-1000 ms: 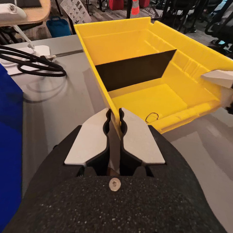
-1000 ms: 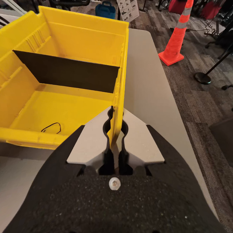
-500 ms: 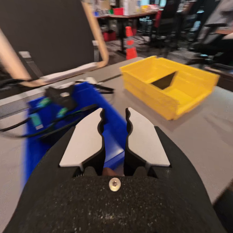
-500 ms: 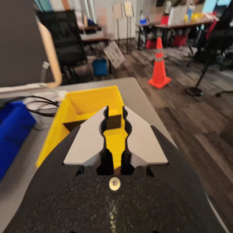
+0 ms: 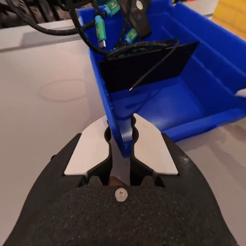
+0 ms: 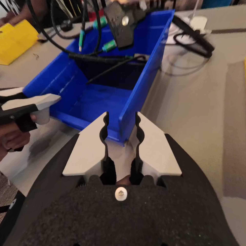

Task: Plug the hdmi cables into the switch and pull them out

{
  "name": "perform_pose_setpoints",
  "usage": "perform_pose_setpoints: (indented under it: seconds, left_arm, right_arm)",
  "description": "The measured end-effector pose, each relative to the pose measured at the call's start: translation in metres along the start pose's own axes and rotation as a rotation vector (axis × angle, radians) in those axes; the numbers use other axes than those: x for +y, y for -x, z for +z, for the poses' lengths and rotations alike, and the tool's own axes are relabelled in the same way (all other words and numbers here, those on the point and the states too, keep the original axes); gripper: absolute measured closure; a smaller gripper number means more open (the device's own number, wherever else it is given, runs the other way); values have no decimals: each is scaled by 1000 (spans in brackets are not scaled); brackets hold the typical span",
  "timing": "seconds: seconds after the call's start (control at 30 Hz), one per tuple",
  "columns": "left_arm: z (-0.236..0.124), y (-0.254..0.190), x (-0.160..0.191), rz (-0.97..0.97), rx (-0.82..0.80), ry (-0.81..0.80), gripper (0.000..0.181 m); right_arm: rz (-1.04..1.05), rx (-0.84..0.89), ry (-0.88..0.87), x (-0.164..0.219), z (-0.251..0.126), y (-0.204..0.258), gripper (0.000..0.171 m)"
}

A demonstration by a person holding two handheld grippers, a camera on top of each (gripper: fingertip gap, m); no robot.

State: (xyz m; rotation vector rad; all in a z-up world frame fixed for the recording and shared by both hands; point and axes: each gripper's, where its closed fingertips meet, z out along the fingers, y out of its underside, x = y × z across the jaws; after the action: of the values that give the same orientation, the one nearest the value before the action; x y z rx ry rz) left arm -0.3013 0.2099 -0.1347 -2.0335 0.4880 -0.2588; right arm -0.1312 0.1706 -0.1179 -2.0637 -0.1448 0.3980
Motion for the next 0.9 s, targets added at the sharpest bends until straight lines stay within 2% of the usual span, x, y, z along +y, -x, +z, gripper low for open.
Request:
perform_pose_setpoints:
  seconds: [0.07, 0.1, 0.13, 0.2, 0.3, 0.37, 0.6, 0.77, 0.9]
  left_arm:
    - [3, 1, -2, -47, 7, -12, 157]
    - [3, 5, -3, -46, -13, -8, 166]
    - [2, 11, -4, -32, -38, -10, 176]
    - [0, 19, -3, -16, -65, -1, 177]
    - [-10, 37, -4, -17, -109, 3, 178]
    - [-19, 59, -4, -29, -121, -7, 178]
    - [-50, 157, 5, -45, -180, -23, 178]
    - [-50, 209, 20, -54, -170, 3, 177]
    - [-48, 238, 27, -70, -248, 21, 177]
  right_arm:
    - [1, 64, 21, 10, 11, 3, 132]
    - [-13, 117, 11, 11, 15, 2, 132]
    - [-28, 200, -6, 9, 17, -4, 139]
    - [-26, 351, -44, 3, 17, -13, 167]
    - [-9, 461, -109, -7, 24, 0, 170]
    - [30, 436, -112, -10, 35, 19, 170]
    - [-54, 375, -147, -27, 85, 110, 170]
    - [-103, 330, -118, -25, 121, 154, 169]
    - [-140, 217, -84, -15, 139, 179, 164]
